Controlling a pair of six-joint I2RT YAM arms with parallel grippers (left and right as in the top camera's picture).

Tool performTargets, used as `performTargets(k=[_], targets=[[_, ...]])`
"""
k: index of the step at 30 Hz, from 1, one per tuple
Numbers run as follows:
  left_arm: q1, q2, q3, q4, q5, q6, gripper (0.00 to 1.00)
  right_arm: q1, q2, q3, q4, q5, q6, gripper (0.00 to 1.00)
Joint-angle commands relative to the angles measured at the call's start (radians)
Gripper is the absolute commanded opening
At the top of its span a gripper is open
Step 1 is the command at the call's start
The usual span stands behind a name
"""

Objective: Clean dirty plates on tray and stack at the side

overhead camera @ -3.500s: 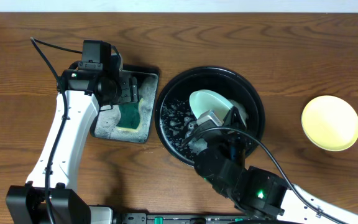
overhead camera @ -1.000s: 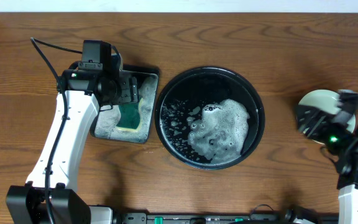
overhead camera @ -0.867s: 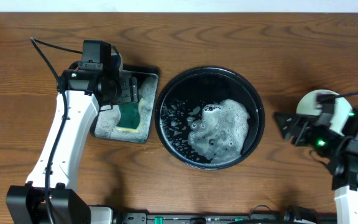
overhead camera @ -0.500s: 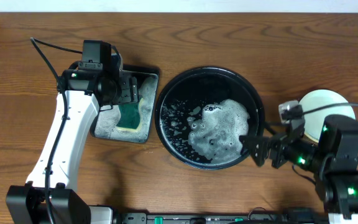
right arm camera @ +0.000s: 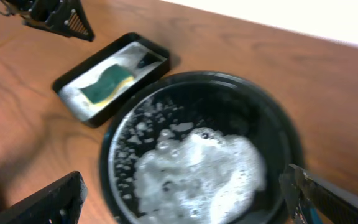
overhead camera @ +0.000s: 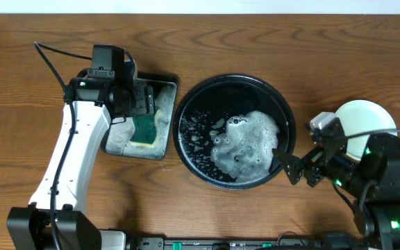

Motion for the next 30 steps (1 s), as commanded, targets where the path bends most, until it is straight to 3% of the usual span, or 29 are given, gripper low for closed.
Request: performTargets(k=[1,4,13,20,28,30], targets=[[0.003,0.000,0.019,-0.002,0.012,-0.001,0.82,0.005,-0.085,-0.018,0.025,0.068,-0.065,0.99],[0.003,0.000,0.019,-0.002,0.012,-0.001,0.82,0.003,-0.186,-0.079,0.106,0.111,-0.065,0.99],[0.003,0.000,0.019,-0.002,0.012,-0.001,0.82,-0.032,-0.481,-0.319,0.124,0.170,-0.065,0.99],[0.003,0.000,0.019,-0.002,0.012,-0.001,0.82,-0.033,-0.679,-0.572,0.310,0.195,-0.064,0.99],[0.003,0.000,0.019,-0.002,0.012,-0.001,0.82,-0.035,-0.679,-0.787,0.662,0.190,-0.064,0.99],[0.003,0.000,0.019,-0.002,0.012,-0.001,0.82,-0.035,-0.679,-0.798,0.673,0.197,-0.068,0.99]])
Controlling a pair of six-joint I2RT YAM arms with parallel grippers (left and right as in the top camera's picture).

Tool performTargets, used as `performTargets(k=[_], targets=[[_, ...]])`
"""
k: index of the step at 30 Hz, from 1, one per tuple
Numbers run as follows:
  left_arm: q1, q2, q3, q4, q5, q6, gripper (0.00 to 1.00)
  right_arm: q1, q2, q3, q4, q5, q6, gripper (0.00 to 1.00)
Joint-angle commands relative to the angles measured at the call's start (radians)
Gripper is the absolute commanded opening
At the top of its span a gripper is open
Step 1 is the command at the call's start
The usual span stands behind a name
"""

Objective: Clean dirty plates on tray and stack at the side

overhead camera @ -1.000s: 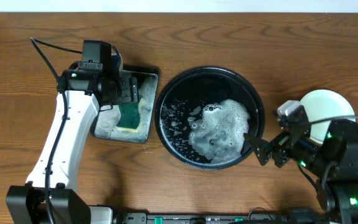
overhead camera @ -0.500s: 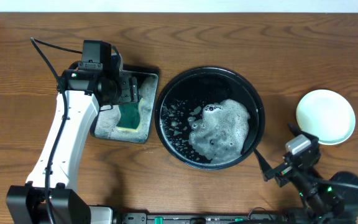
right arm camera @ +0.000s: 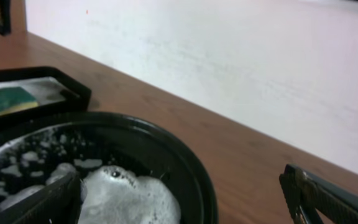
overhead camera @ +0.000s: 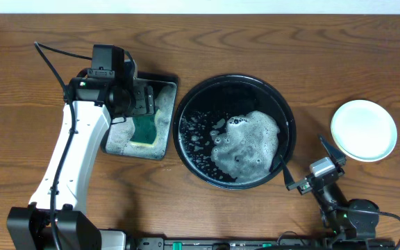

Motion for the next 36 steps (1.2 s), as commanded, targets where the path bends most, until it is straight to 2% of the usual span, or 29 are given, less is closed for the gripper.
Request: performTargets(k=[1,32,36], targets=[[0.003,0.000,0.019,-0.002,0.012,-0.001,0.82,-0.011,-0.007,-0.022,0.020,0.011,-0.013,0.99],[-0.004,-0.001,0.018,-0.002,0.012,-0.001,0.82,-0.011,-0.006,-0.021,-0.019,0.010,-0.012,0.99],[-0.030,-0.074,0.008,-0.002,0.012,-0.001,0.82,-0.011,-0.006,-0.021,-0.019,0.010,-0.012,0.99]])
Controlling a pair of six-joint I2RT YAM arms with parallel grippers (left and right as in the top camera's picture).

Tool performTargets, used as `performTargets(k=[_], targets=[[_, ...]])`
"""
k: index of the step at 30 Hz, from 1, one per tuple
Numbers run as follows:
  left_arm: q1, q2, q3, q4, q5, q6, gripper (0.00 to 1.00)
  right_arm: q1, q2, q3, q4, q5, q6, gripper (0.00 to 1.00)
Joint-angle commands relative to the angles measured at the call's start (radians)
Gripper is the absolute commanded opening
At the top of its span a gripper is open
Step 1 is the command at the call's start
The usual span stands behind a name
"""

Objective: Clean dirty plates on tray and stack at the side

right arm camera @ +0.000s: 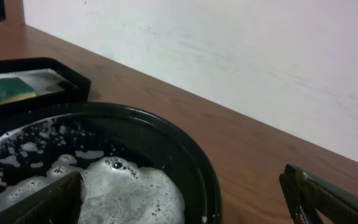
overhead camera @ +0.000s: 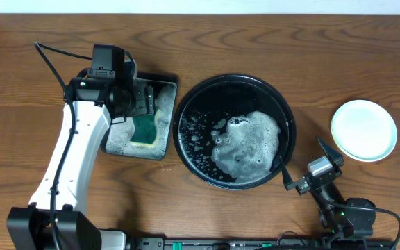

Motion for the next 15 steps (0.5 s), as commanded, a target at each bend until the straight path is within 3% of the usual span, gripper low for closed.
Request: performTargets(k=[1,10,15], targets=[[-0.028,-0.095,0.001,-0.002,0.012,0.000,0.82,-0.011,-0.006,-0.001,-0.005,0.006,-0.012,0.99],[-0.034,-0.428,-0.083,0.006,-0.004,0.056,0.82,-0.011,-0.005,-0.001,-0.005,0.006,-0.012,0.99],[0.019,-0.633,-0.243,0.205,-0.032,0.053,0.82,-0.011,-0.005,-0.001,-0.005,0.006,-0.012,0.99]])
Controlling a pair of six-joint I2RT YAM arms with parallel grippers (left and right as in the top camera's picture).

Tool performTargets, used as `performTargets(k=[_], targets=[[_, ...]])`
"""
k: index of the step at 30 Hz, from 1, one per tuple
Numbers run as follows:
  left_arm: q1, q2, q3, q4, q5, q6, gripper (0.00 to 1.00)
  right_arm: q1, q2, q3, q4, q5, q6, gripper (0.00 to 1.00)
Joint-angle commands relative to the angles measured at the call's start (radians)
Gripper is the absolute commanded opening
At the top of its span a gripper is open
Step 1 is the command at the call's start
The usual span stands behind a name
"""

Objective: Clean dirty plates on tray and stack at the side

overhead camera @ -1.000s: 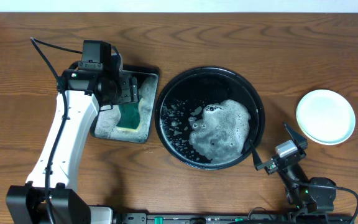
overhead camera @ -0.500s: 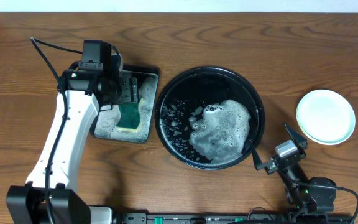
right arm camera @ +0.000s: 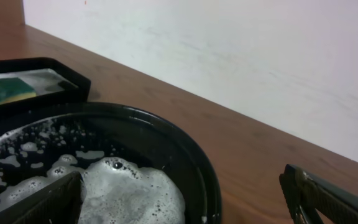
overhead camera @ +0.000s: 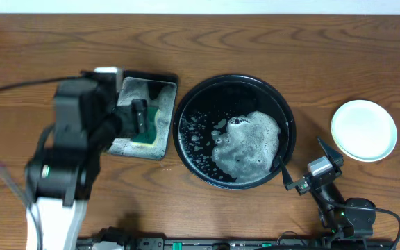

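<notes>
A white plate [overhead camera: 364, 130] lies alone on the table at the right. The black tray [overhead camera: 164, 83] at the left holds a green sponge [overhead camera: 148, 129] and suds, with no plate showing in it. My left arm fills the lower left of the overhead view, raised high. Its gripper [overhead camera: 137, 115] hangs over the tray's left half, its jaws partly hidden. My right gripper [overhead camera: 303, 165] sits low by the table's front, open and empty, beside the rim of the black basin [overhead camera: 186, 111]. In the right wrist view the right gripper [right arm camera: 185, 202] faces the basin [right arm camera: 191, 155] of foam.
The round basin holds water and a large patch of white foam [overhead camera: 245, 146]. A pale wall [right arm camera: 229, 56] stands behind the table's far edge. The tray [right arm camera: 73, 78] with the sponge [right arm camera: 2, 91] shows at the far left of the right wrist view.
My left arm has risen from low over the tray and now looms larger, lower and further left. The sponge stays in the tray. My right arm has not moved.
First my right arm stood raised beside the white plate, partly covering it, while my left gripper hung low over the tray. Then the right arm lay low at the table's front by the basin, the plate fully uncovered. It stayed there; now the left arm is raised.
</notes>
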Motion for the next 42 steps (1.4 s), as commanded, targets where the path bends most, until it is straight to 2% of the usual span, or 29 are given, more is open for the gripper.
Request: performTargets(k=[1,5,9,15,21,25,33,42], targets=[[0.050,-0.125,-0.142,0.122,-0.021,0.014,0.82,-0.011,-0.006,-0.001,-0.004,0.006,-0.012,0.99],[0.097,-0.327,-0.370,0.347,-0.001,0.009,0.82,-0.011,-0.005,-0.001,-0.004,0.006,-0.012,0.99],[0.131,-0.523,-0.575,0.507,-0.001,-0.011,0.82,-0.011,-0.005,-0.001,-0.004,0.006,-0.012,0.99],[0.143,-0.783,-0.805,0.619,-0.001,-0.016,0.82,-0.011,-0.006,-0.001,-0.004,0.006,-0.012,0.99],[0.143,-0.961,-0.974,0.705,-0.001,-0.017,0.82,-0.011,-0.006,-0.001,-0.004,0.006,-0.012,0.99],[0.134,-0.974,-1.030,0.772,-0.006,-0.016,0.82,-0.011,-0.006,-0.001,-0.004,0.006,-0.012,0.99],[0.108,-0.974,-1.141,0.807,-0.065,-0.013,0.82,-0.011,-0.006,-0.001,-0.004,0.006,-0.012,0.99],[0.107,-0.974,-1.156,0.777,-0.065,-0.013,0.82,-0.011,-0.005,-0.001,-0.004,0.006,-0.012,0.99]])
